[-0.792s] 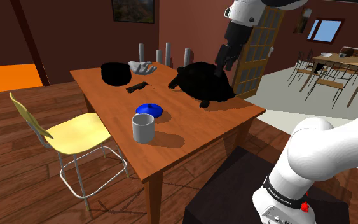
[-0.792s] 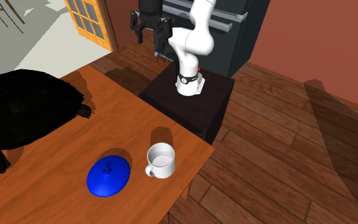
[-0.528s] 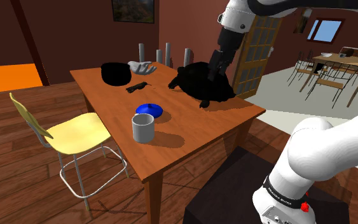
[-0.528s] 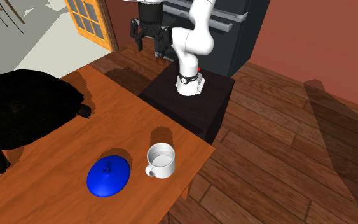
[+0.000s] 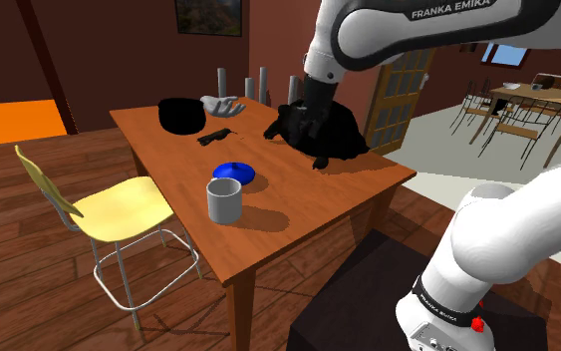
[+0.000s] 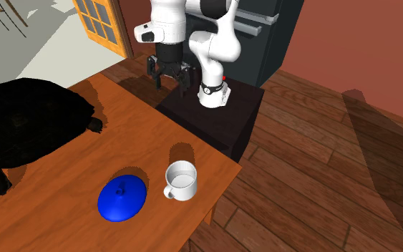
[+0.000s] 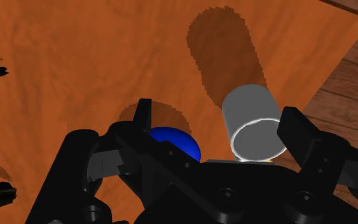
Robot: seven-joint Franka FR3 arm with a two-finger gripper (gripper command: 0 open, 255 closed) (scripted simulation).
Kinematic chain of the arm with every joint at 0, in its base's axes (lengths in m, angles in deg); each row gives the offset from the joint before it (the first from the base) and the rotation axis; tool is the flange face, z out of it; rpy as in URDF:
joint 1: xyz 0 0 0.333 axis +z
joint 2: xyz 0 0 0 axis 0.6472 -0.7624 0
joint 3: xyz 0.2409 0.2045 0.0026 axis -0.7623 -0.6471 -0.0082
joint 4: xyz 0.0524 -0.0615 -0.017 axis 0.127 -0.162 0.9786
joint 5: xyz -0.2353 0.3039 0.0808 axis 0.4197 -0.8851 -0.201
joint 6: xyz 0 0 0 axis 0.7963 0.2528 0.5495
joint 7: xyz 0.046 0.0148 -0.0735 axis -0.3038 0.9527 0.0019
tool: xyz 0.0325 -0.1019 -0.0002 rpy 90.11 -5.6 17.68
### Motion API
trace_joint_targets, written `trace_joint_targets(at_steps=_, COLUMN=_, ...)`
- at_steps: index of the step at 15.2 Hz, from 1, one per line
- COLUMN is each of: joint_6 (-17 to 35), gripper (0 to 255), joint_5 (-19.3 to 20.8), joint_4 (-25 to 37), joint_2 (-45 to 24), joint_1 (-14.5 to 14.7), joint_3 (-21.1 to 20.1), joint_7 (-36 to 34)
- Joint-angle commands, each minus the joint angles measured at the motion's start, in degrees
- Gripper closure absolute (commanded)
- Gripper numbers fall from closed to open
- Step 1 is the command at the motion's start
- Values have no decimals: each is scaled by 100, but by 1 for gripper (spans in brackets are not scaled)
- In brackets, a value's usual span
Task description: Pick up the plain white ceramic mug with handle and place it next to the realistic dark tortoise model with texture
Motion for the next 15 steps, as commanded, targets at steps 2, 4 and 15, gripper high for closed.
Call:
trace_joint_targets(at_steps=2, joint_6=570, gripper=0, joint_5=-27, joint_4=1, joint_2=-540, joint_1=18, joint_3=-137, joint_7=-161)
trace_joint_targets(at_steps=4, joint_6=904, gripper=0, joint_5=-23, joint_4=70, joint_2=-928, joint_1=24, joint_3=-230, joint_7=-275)
trace_joint_targets(at_steps=15, joint_6=2349, gripper=0, joint_5=395, joint_4=1022, joint_2=-3268, joint_1=54, joint_3=-635, joint_7=-1064)
